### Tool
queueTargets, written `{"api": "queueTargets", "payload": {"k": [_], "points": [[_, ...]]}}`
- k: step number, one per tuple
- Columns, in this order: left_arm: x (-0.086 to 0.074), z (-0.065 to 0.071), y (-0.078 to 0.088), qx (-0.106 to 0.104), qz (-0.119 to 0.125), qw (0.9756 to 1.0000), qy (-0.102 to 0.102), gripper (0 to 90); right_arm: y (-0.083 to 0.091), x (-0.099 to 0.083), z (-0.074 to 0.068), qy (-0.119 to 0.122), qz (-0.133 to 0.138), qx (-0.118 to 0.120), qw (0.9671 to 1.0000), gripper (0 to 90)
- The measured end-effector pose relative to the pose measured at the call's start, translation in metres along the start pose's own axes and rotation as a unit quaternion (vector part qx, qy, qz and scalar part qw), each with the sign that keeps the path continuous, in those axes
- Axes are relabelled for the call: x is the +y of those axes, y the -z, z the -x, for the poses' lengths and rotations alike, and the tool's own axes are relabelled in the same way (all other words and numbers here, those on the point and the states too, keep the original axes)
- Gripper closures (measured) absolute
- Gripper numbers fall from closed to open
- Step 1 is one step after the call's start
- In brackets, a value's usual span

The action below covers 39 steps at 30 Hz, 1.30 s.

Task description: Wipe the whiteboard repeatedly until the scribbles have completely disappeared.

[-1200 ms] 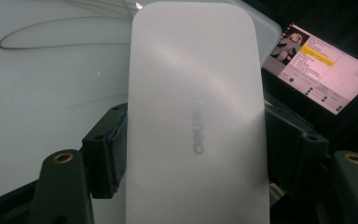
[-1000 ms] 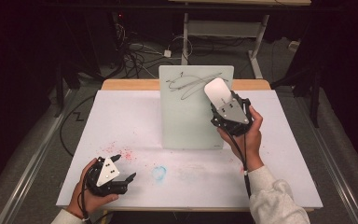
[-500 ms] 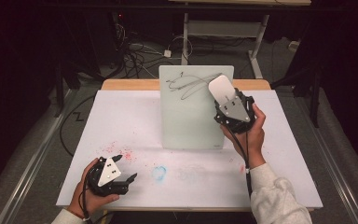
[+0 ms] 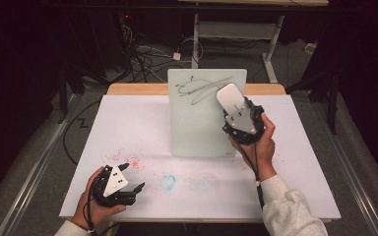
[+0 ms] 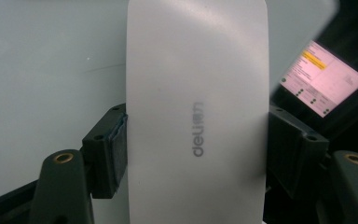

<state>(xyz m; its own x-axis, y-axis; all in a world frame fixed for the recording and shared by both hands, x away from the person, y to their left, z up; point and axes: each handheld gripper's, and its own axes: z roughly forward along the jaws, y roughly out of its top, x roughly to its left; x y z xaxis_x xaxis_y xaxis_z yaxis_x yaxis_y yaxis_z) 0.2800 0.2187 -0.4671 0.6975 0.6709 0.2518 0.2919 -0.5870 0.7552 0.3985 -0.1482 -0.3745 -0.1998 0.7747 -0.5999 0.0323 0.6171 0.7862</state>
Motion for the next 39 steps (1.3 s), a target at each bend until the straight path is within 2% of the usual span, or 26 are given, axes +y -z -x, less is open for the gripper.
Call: {"api": "queueTargets", "payload": {"k": [4,8,11,13,16,19,22,24,27,28,39], "points": [[0.001,0.001,0.0,-0.002,0.0,1.0,-0.004,20.0,0.001,-0.001,-0.023,0.029,-0.002,0.019,0.9994,31.3],[0.001,0.001,-0.001,-0.002,0.001,1.0,-0.003,20.0,0.002,-0.002,-0.042,0.058,-0.005,0.045,0.9973,31.3],[0.001,0.001,0.0,-0.002,0.001,1.0,-0.003,20.0,0.003,-0.003,-0.047,0.072,-0.007,0.048,0.9962,31.3],[0.001,0.001,0.001,-0.002,0.0,1.0,-0.005,20.0,0.003,-0.002,-0.043,0.065,-0.006,0.059,0.9961,31.3],[0.0,0.0,0.001,-0.001,0.001,1.0,-0.005,19.9,0.002,-0.001,-0.03,0.051,-0.006,0.039,0.9979,31.3],[0.0,0.001,0.001,-0.001,0.002,1.0,-0.003,20.0,0.001,-0.001,-0.008,0.009,-0.008,0.016,0.9998,31.2],[-0.001,0.001,0.001,0.0,0.002,1.0,-0.001,20.0,0.001,-0.004,0.012,-0.034,-0.009,0.002,0.9994,31.3],[0.0,0.001,0.001,0.0,0.002,1.0,-0.002,20.0,0.002,-0.006,0.017,-0.043,-0.01,-0.004,0.999,31.3],[0.0,0.001,0.001,0.0,0.0,1.0,-0.003,20.0,0.002,-0.006,0.014,-0.043,-0.012,-0.009,0.999,31.3],[0.0,0.001,0.0,0.0,0.001,1.0,-0.003,20.0,0.002,-0.006,0.012,-0.044,-0.012,-0.003,0.9989,31.3],[0.001,0.001,0.0,-0.002,0.0,1.0,-0.007,20.2,0.002,-0.003,-0.022,0.001,-0.01,0.025,0.9996,31.3]]}}
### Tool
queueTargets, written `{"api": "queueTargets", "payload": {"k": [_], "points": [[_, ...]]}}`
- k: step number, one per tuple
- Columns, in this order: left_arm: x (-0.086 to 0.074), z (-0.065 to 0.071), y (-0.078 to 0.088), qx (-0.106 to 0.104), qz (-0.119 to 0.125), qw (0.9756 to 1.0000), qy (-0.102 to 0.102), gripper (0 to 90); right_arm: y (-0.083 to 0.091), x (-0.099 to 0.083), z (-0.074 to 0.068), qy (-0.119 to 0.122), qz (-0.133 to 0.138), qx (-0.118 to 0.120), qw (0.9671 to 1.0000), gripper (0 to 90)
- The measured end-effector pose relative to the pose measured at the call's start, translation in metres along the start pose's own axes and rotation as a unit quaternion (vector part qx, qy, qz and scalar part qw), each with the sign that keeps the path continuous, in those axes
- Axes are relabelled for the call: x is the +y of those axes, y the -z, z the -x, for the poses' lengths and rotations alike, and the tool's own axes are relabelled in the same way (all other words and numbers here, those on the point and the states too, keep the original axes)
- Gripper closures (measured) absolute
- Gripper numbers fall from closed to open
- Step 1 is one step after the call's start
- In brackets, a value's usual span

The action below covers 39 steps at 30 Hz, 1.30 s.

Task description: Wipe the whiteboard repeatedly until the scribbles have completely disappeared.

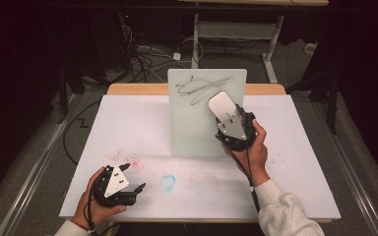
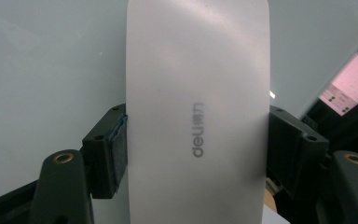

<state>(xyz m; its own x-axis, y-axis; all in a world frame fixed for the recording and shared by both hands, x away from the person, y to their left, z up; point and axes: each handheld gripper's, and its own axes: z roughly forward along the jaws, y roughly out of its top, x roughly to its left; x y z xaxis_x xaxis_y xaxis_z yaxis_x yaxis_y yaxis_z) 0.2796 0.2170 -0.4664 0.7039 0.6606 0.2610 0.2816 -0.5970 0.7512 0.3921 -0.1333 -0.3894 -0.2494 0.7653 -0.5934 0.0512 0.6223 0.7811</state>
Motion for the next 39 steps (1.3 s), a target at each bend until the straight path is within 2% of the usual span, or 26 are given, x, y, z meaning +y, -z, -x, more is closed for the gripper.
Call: {"api": "queueTargets", "payload": {"k": [5,11,12,15,16,22,28,31,34,36,39], "points": [[0.0,0.0,0.0,0.0,0.0,1.0,0.0,20.2,-0.001,0.003,-0.019,0.02,-0.001,0.011,0.9997,31.3],[0.0,0.0,0.0,0.0,-0.001,1.0,0.0,20.2,-0.002,0.007,-0.028,0.018,0.004,0.015,0.9997,31.3],[0.0,-0.001,0.0,0.0,0.0,1.0,0.001,20.2,-0.003,0.008,-0.028,0.024,0.003,0.016,0.9996,31.3],[0.0,-0.001,0.001,0.001,0.003,1.0,0.002,20.2,-0.003,0.013,-0.021,0.023,0.004,0.019,0.9995,31.3],[0.0,-0.001,0.002,0.001,0.002,1.0,0.001,20.2,-0.003,0.015,-0.017,0.022,0.003,0.011,0.9997,31.3],[-0.001,-0.001,0.002,0.003,0.001,1.0,0.003,20.2,-0.006,0.026,0.019,-0.022,0.008,-0.019,0.9995,31.3],[-0.001,-0.002,0.003,0.005,0.003,1.0,0.005,20.3,-0.007,0.033,0.044,-0.071,0.01,-0.043,0.9965,31.3],[-0.001,-0.001,0.003,0.004,0.003,1.0,0.004,20.3,-0.007,0.036,0.048,-0.084,0.009,-0.053,0.9951,31.3],[-0.001,-0.001,0.003,0.003,0.004,1.0,0.004,20.4,-0.008,0.037,0.047,-0.093,0.011,-0.049,0.9944,31.3],[-0.001,-0.001,0.003,0.003,0.004,1.0,0.004,20.4,-0.008,0.038,0.042,-0.087,0.011,-0.037,0.9955,31.3],[0.0,-0.001,0.003,0.002,0.004,1.0,0.004,20.6,-0.009,0.038,0.023,-0.06,0.009,-0.024,0.9979,31.3]]}}
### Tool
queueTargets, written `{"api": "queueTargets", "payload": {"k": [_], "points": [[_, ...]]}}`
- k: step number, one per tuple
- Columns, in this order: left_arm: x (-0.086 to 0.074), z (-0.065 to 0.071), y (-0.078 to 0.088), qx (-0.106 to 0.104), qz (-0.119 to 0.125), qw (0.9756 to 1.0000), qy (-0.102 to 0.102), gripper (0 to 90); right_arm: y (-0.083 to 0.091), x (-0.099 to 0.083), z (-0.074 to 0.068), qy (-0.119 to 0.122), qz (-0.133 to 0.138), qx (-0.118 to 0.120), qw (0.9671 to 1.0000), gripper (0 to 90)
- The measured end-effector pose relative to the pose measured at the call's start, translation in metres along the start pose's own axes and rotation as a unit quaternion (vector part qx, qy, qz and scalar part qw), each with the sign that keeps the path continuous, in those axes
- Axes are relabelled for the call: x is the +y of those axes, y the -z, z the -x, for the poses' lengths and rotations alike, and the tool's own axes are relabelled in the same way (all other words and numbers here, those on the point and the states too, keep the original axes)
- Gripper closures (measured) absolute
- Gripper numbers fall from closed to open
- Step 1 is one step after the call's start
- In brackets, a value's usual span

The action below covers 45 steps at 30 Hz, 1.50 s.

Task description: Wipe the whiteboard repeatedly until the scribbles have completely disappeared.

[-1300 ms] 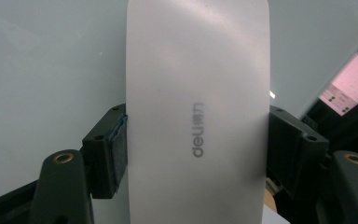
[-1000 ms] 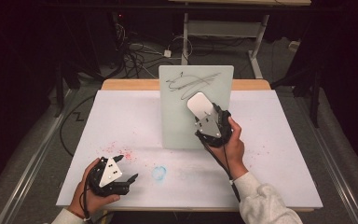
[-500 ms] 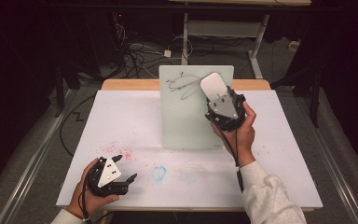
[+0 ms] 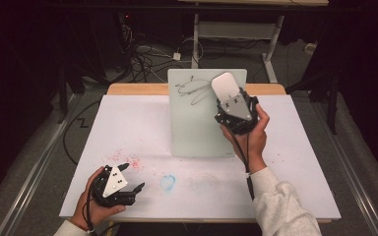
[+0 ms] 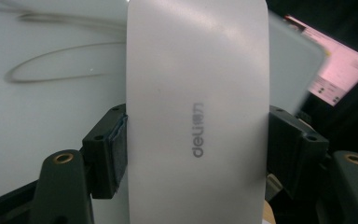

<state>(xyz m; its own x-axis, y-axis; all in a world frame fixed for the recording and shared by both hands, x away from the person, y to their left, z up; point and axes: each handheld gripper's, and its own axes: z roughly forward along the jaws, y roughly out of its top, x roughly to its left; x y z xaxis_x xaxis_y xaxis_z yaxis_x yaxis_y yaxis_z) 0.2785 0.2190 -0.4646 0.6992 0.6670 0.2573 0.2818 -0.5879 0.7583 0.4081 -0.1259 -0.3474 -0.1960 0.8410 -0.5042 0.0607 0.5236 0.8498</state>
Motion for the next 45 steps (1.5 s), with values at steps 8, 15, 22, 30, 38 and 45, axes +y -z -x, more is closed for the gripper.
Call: {"api": "queueTargets", "payload": {"k": [8,15,22,30,38,45], "points": [[0.001,0.001,-0.001,-0.004,-0.003,1.0,-0.002,20.6,0.002,-0.012,-0.053,0.067,0.001,0.04,0.9969,31.3],[0.0,0.0,-0.001,-0.005,-0.004,1.0,-0.002,20.6,0.003,-0.016,-0.081,0.103,0.0,0.057,0.9931,31.3],[-0.001,0.0,0.0,-0.003,-0.003,1.0,-0.001,20.6,0.003,-0.011,-0.062,0.077,0.004,0.046,0.9959,31.3],[-0.001,0.0,0.0,-0.002,-0.004,1.0,0.0,20.6,0.003,-0.013,-0.021,0.009,0.005,0.004,0.9999,31.3],[0.001,0.0,-0.003,-0.007,-0.006,1.0,-0.002,20.6,0.003,-0.016,-0.056,0.045,0.002,0.017,0.9988,31.3],[0.0,0.0,-0.002,-0.008,-0.004,1.0,-0.003,20.6,0.004,-0.019,-0.088,0.081,-0.005,0.044,0.9957,31.3]]}}
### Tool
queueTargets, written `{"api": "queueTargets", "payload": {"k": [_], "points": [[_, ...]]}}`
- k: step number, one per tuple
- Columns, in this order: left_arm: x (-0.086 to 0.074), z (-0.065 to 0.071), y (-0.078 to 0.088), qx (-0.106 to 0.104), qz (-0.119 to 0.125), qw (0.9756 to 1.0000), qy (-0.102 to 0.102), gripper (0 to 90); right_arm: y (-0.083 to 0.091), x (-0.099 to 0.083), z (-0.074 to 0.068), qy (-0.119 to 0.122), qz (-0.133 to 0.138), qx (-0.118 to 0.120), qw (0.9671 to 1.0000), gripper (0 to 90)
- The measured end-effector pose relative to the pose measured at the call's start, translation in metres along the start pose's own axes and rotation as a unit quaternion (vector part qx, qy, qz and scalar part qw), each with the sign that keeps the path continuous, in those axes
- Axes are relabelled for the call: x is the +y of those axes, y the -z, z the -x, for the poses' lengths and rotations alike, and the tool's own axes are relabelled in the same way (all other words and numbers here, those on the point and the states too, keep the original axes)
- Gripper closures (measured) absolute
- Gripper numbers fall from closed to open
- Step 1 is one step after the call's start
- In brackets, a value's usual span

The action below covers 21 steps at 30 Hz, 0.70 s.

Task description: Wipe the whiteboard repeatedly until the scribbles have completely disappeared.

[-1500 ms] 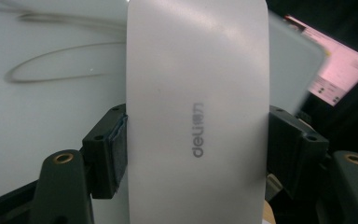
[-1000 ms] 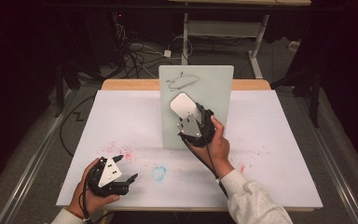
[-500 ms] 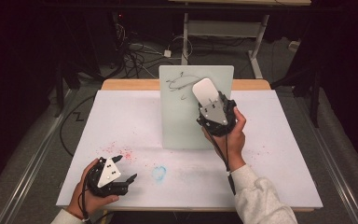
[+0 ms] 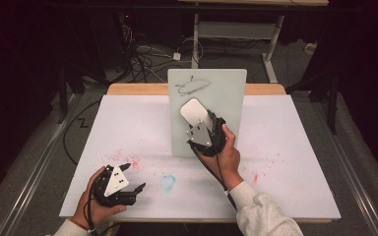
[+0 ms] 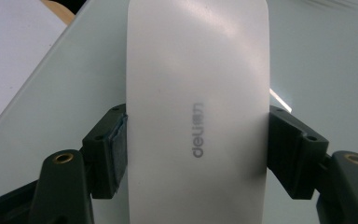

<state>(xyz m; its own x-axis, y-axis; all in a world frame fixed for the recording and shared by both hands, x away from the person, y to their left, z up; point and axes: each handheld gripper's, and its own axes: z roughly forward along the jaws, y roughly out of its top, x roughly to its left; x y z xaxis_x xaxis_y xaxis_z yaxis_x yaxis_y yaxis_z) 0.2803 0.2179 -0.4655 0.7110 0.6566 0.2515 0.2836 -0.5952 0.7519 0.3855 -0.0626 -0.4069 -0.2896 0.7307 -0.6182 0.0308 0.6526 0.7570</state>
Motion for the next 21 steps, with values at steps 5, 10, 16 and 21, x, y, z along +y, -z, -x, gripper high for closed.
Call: {"api": "queueTargets", "payload": {"k": [5,10,16,21], "points": [[0.0,0.0,0.001,0.001,0.0,1.0,0.001,20.6,0.0,0.003,0.007,0.007,0.003,0.008,0.9999,31.3],[-0.001,0.0,0.002,0.002,0.001,1.0,0.003,20.6,-0.001,0.01,0.032,-0.011,0.005,-0.012,0.9999,31.3],[-0.002,0.0,0.002,0.004,0.0,1.0,0.004,20.6,-0.001,0.017,0.067,-0.047,0.01,-0.033,0.9983,31.3],[-0.002,0.0,0.001,0.004,0.0,1.0,0.003,20.6,-0.001,0.018,0.07,-0.061,0.012,-0.044,0.997,31.3]]}}
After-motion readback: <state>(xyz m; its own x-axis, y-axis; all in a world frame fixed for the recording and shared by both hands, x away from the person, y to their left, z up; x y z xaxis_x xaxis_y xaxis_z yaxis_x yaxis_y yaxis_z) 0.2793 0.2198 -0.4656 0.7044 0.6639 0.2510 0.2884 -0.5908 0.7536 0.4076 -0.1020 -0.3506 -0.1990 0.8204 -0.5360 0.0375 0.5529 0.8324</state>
